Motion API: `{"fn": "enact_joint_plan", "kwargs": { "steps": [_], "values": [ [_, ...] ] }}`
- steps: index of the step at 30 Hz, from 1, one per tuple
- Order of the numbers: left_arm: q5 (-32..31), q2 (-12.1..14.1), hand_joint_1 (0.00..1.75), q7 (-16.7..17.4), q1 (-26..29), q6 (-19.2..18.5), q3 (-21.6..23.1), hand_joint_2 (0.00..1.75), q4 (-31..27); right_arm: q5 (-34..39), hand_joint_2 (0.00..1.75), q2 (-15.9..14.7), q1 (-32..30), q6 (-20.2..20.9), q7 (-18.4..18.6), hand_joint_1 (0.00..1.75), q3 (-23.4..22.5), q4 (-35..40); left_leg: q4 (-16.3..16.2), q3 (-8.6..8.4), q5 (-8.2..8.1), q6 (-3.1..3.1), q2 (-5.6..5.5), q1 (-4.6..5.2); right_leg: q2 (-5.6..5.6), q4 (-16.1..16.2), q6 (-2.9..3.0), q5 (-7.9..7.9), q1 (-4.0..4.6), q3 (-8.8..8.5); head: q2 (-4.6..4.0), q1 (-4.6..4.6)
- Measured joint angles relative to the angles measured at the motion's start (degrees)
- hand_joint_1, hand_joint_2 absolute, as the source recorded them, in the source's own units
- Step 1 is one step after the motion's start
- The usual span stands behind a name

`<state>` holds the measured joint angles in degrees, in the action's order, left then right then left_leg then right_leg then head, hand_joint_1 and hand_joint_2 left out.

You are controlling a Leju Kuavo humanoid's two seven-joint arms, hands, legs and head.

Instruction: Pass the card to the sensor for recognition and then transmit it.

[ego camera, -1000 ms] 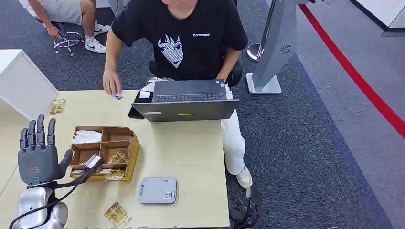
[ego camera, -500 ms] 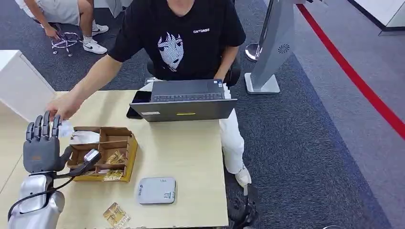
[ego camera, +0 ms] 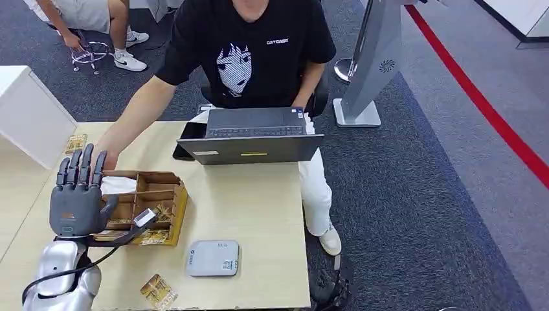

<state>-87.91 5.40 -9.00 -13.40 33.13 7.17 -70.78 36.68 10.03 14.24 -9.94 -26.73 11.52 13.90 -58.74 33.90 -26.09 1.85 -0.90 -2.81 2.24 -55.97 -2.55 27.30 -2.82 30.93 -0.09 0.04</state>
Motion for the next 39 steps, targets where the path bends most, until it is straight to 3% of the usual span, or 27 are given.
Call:
{"fn": "enact_joint_plan", "kwargs": {
  "steps": [17, 18, 22, 29, 34, 39],
  "values": [
    [0.3, 0.8, 0.0, 2.1, 1.1, 0.3, 3.8, 1.75, -4.3, -0.9, 1.75, 0.1, 0.0, 0.0, 0.0, 0.0, -1.6, 0.1, 0.0, 0.02, 0.06, 0.03, -0.04, 0.0, -0.01, 0.0, 0.0, -0.01, 0.0, 0.0, -0.02, 0.0],
    [0.5, 0.8, 1.75, 2.4, 1.1, 0.4, 4.0, 1.75, -4.3, -1.1, 1.75, 0.1, 0.0, 0.0, 0.0, 0.0, -1.7, 0.1, 0.0, 0.02, 0.06, 0.03, -0.04, 0.0, -0.01, 0.0, 0.0, -0.01, 0.0, 0.0, -0.02, -0.02],
    [2.9, 0.8, 1.75, 2.7, 1.1, 0.9, 4.6, 1.75, -4.3, -2.4, 1.75, 0.1, 0.0, 0.4, 0.0, 0.0, -2.3, 0.1, 0.0, 0.02, 0.06, 0.03, -0.04, 0.0, -0.01, 0.0, 0.0, -0.01, 0.0, 0.0, -0.02, -0.02],
    [6.4, 0.8, 1.75, 0.0, 0.8, 5.4, 4.7, 1.75, -4.2, -5.6, 1.75, 0.6, 0.0, 0.5, 0.2, 0.0, -4.3, 0.1, 0.0, 0.02, 0.06, 0.03, -0.04, 0.0, -0.01, 0.0, 0.0, -0.01, 0.0, 0.0, 0.0, -0.02],
    [10.4, 0.5, 1.75, -2.0, 0.3, 6.3, 3.0, 1.75, -4.6, -7.4, 1.75, 0.6, 0.0, 0.6, 0.9, 0.0, -5.0, 0.1, 0.0, 0.02, 0.06, 0.03, -0.04, -0.01, -0.01, 0.0, 0.0, -0.01, 0.0, 0.0, 0.0, -0.02],
    [11.0, -0.8, 1.75, -8.3, -0.2, 6.6, -0.1, 1.75, -4.7, -7.8, 1.75, 0.6, 0.0, 0.8, 1.0, 0.0, -5.8, 0.1, 0.0, 0.02, 0.06, 0.04, -0.04, -0.01, -0.01, 0.0, 0.0, -0.02, 0.0, -0.01, 0.0, -0.02]
  ]
}}
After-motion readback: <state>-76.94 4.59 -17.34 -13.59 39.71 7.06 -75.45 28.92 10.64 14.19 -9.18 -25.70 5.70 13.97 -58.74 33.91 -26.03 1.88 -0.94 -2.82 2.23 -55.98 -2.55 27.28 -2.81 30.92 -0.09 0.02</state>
